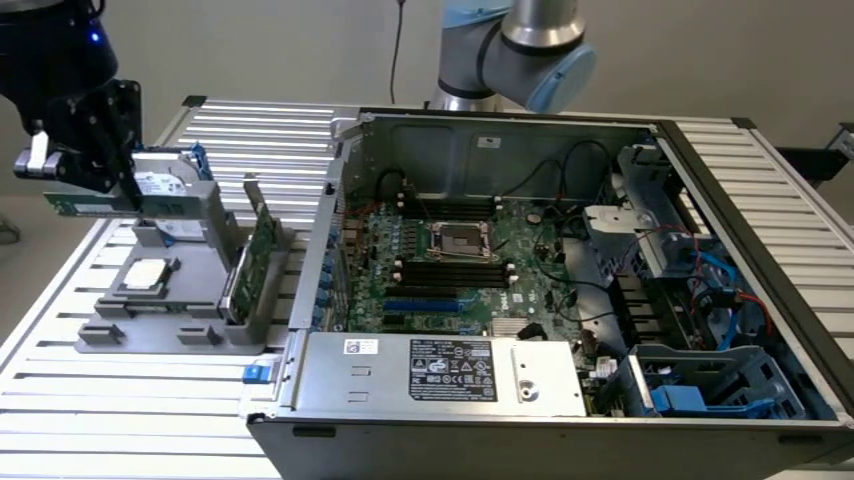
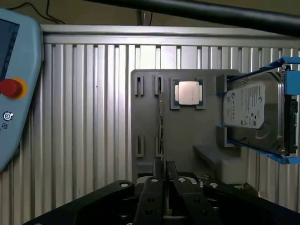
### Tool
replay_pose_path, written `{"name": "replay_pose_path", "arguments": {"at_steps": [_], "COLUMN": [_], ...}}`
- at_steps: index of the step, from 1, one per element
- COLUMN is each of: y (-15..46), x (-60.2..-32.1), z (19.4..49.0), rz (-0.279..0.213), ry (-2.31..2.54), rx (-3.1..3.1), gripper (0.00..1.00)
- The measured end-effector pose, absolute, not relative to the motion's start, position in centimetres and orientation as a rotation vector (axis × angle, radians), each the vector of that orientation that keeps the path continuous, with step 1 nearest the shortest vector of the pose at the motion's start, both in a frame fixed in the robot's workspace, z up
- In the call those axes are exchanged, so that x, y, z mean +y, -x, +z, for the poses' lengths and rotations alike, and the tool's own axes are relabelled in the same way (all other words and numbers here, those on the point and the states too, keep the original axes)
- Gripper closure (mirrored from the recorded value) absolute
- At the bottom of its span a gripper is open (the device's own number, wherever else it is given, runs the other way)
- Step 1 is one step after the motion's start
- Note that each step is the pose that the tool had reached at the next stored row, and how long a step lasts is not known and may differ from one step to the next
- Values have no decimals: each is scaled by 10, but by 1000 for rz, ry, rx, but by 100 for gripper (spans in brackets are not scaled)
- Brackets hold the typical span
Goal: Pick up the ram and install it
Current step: 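Pick up the ram and move it above insertion slot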
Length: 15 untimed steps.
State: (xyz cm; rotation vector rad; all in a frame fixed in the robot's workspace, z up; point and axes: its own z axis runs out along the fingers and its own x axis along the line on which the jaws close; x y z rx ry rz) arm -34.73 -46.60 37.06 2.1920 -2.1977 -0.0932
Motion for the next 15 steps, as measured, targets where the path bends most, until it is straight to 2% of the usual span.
{"name": "replay_pose_path", "arguments": {"at_steps": [15], "y": [300], "x": [-466], "z": [385], "rz": [-118], "ry": [-2209], "rx": [-2183], "gripper": [86]}}
